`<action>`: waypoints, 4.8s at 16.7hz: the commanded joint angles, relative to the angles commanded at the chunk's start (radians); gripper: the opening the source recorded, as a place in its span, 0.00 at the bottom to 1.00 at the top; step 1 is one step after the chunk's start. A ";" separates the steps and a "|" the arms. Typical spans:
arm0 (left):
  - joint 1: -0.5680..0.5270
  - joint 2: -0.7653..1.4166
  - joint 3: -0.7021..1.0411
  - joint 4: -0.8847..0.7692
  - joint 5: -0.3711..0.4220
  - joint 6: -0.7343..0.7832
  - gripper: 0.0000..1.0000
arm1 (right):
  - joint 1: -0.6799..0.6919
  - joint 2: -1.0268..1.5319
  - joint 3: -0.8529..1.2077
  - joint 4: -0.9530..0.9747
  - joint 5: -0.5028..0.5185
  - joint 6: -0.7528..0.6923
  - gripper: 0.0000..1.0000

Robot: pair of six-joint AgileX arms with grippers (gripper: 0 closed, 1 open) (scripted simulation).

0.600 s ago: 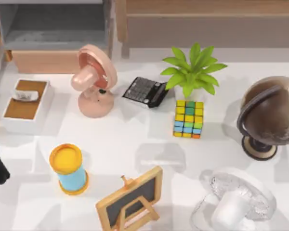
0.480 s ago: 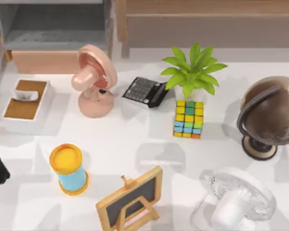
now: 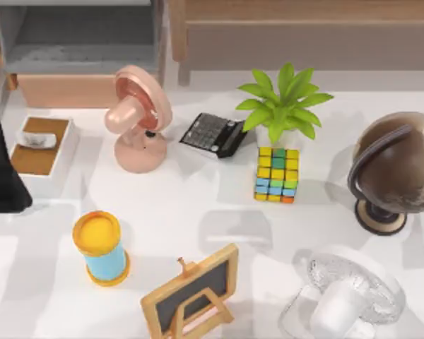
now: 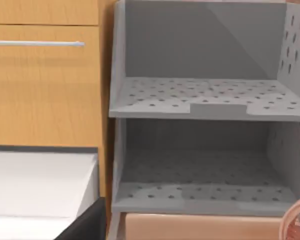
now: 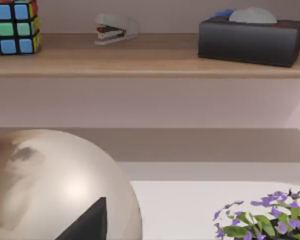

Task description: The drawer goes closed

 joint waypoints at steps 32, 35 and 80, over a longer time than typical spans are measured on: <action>0.340 0.878 0.229 0.764 0.114 0.704 1.00 | 0.000 0.000 0.000 0.000 0.000 0.000 1.00; 0.571 0.999 0.209 0.919 0.324 0.909 1.00 | 0.000 0.000 0.000 0.000 0.000 0.000 1.00; 1.002 1.656 0.286 1.313 1.046 1.584 0.00 | 0.000 0.000 0.000 0.000 0.000 0.000 1.00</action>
